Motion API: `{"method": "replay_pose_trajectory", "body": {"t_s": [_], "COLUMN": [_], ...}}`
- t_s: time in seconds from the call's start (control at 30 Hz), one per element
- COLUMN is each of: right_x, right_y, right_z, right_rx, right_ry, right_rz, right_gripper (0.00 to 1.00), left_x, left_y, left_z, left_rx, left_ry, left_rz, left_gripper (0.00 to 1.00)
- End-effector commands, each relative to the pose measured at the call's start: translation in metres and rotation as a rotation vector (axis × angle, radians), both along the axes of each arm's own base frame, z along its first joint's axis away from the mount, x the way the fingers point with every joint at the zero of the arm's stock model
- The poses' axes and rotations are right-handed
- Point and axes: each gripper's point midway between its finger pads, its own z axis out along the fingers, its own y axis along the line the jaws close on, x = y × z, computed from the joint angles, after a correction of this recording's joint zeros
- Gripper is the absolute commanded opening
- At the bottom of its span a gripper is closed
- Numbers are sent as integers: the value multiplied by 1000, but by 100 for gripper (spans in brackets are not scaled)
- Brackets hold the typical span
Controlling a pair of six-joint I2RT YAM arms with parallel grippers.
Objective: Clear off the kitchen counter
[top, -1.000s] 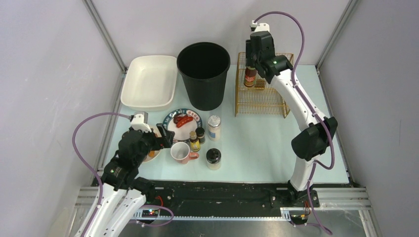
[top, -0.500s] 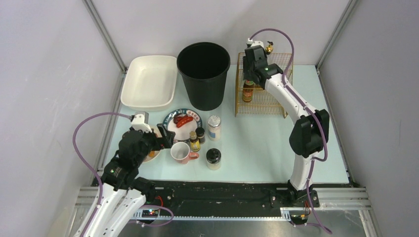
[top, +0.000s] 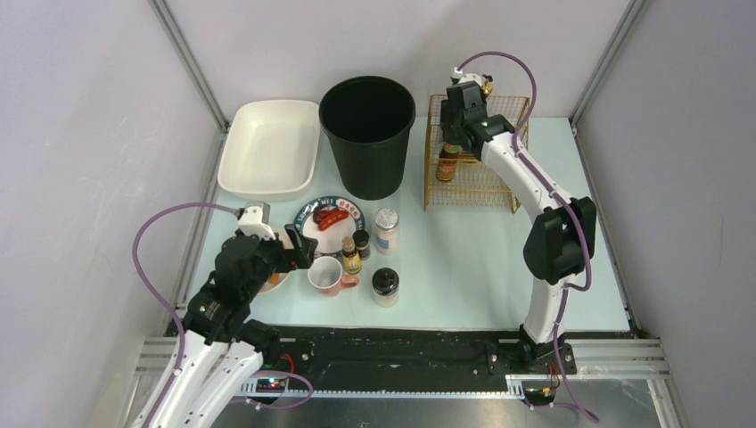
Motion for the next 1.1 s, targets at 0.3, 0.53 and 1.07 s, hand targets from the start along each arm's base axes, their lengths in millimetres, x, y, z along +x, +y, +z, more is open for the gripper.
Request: {"method": "replay_pose_trajectory", "body": {"t_s": [0.3, 0.53, 1.07], "right_x": [-43, -99, -199], "right_y": [-5, 13, 129], "right_z": [88, 106, 62], "right_rx": [36, 88, 150], "right_ry": [-157, -181, 15], "right_rz": [28, 144, 445], "right_gripper": [67, 75, 90], "left_x": [3, 3, 0], "left_y": [-4, -5, 1], "left_z": [11, 10, 16], "left_rx": [-20, -17, -26], "left_ry": [-25, -21, -51], "left_rz": [-3, -9, 16], "left_gripper": [98, 98, 98]}}
